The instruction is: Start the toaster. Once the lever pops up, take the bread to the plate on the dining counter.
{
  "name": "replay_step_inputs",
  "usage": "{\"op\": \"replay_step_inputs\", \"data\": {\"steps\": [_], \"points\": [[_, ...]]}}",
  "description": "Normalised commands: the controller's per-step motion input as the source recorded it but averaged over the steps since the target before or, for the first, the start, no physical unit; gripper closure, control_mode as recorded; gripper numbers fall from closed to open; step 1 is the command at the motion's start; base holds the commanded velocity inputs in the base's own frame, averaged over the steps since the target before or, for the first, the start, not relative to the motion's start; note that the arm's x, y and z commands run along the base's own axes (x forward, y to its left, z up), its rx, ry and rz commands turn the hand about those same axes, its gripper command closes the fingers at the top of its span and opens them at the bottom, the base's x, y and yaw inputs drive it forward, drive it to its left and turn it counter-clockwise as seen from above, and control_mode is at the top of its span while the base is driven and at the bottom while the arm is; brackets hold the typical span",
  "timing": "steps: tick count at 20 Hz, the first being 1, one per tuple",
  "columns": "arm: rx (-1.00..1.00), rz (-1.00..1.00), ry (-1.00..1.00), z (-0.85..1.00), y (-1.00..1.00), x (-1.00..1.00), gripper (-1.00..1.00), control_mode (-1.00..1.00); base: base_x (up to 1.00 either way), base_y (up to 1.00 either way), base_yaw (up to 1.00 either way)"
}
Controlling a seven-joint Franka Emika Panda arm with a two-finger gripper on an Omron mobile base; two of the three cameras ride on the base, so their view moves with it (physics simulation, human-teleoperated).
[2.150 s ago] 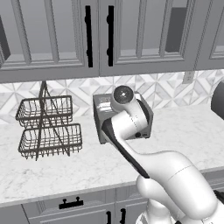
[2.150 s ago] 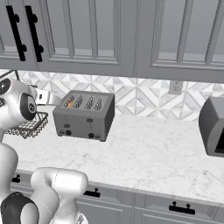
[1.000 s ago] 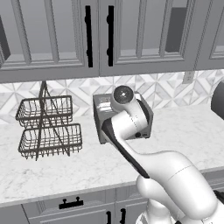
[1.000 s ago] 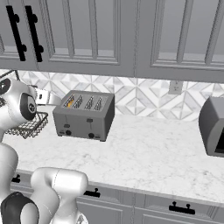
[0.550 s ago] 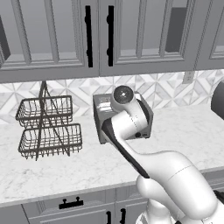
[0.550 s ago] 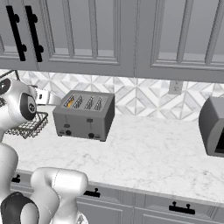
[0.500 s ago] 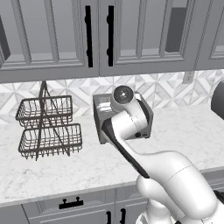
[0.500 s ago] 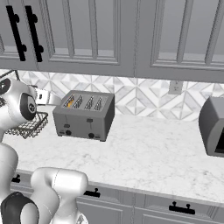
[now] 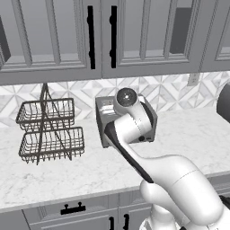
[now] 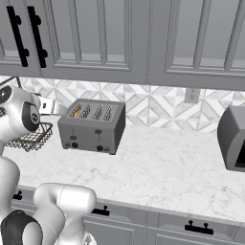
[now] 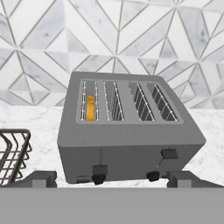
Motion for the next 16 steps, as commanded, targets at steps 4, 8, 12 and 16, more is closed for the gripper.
{"op": "replay_step_inputs", "data": {"steps": [4,8,12,16], "points": [[0.0,0.0,0.0,0.0,0.0,0.0,-1.0,-1.0,0.0,0.0,0.0],[0.0,0.0,0.0,0.0,0.0,0.0,-1.0,-1.0,0.0,0.0,0.0],[0.0,0.0,0.0,0.0,0.0,0.0,-1.0,-1.0,0.0,0.0,0.0],[0.0,0.0,0.0,0.0,0.0,0.0,-1.0,-1.0,0.0,0.0,0.0]]}}
